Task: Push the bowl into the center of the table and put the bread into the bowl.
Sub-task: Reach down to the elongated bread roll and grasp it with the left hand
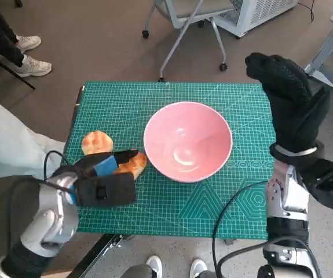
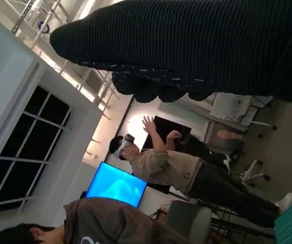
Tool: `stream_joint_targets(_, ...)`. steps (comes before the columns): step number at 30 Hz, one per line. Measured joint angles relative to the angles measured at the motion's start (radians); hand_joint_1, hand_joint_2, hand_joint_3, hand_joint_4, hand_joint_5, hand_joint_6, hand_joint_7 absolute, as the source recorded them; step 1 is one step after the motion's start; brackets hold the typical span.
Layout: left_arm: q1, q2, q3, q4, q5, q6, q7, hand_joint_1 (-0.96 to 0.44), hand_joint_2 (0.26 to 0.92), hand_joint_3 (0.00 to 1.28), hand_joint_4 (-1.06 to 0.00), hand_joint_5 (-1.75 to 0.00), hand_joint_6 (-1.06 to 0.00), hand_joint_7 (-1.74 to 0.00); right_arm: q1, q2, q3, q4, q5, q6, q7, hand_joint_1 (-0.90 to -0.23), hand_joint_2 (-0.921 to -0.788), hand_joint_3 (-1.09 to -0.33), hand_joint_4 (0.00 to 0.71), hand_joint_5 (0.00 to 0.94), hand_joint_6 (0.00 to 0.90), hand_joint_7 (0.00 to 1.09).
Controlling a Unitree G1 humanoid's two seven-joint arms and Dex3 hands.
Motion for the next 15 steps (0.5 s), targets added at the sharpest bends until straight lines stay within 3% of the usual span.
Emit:
stream_joint_targets(6, 0.039, -0.009, 0.024, 0.024, 0.0, -0.084, 0.104, 0.01, 0.887, 0.06, -0.78, -1.14, -0.69, -1.01, 0.0, 0.0, 0.001, 0.001, 0.0, 0.0, 0.001, -0.658, -0.921, -0.699, 0.239, 0.0, 0.164, 0.42)
stream_joint_targets(15, 0.052, -0.009, 0.046, 0.017, 0.021, -0.099, 0.115, 0.0, 0.894, 0.06, -0.79, -1.14, -0.67, -1.04, 0.0, 0.003, 0.001, 0.007, 0.001, -0.002, 0.003, -0.657, -0.921, -0.701, 0.236, 0.0, 0.163, 0.42)
